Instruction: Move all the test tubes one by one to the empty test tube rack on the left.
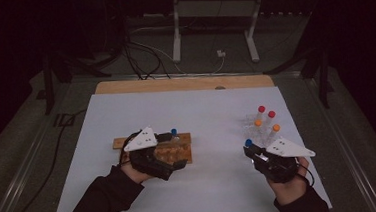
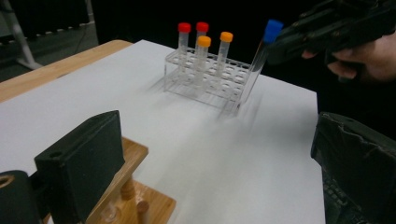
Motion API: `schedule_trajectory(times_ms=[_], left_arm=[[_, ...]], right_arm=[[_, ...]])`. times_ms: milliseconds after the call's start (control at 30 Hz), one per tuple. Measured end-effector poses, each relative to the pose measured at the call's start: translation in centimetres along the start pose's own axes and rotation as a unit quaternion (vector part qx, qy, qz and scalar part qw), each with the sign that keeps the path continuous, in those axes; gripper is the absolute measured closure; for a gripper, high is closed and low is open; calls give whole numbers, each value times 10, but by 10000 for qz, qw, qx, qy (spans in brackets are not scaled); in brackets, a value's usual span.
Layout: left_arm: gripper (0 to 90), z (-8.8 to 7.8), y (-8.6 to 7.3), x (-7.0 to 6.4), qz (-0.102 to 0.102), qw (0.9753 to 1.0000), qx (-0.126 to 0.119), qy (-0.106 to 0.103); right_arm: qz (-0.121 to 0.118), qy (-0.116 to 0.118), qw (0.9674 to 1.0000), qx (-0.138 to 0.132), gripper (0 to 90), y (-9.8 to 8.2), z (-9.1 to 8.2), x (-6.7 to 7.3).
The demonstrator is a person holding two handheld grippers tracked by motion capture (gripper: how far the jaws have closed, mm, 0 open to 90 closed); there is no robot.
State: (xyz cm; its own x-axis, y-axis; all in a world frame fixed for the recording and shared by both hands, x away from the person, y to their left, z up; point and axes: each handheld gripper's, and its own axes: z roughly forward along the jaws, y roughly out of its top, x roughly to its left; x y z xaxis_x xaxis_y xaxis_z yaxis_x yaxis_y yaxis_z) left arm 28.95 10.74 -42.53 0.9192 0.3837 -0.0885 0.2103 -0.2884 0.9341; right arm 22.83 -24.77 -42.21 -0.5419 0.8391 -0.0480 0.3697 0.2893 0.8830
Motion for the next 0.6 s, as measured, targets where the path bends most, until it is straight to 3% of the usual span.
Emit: schedule_trajectory(times_ms=[267,533,600], left_arm=[[40,15,12,-9,16,9997,-18,-255],[74,37,21,-22,47,9982,32,-595],[126,43,21,-25,51,9979,66,-644]], right_arm=[[-144,542,9983,168,774,-3,19,25],[-259,863,9956,249,773,-3,27,43],[-300,922,9949,264,774,-3,28,47]])
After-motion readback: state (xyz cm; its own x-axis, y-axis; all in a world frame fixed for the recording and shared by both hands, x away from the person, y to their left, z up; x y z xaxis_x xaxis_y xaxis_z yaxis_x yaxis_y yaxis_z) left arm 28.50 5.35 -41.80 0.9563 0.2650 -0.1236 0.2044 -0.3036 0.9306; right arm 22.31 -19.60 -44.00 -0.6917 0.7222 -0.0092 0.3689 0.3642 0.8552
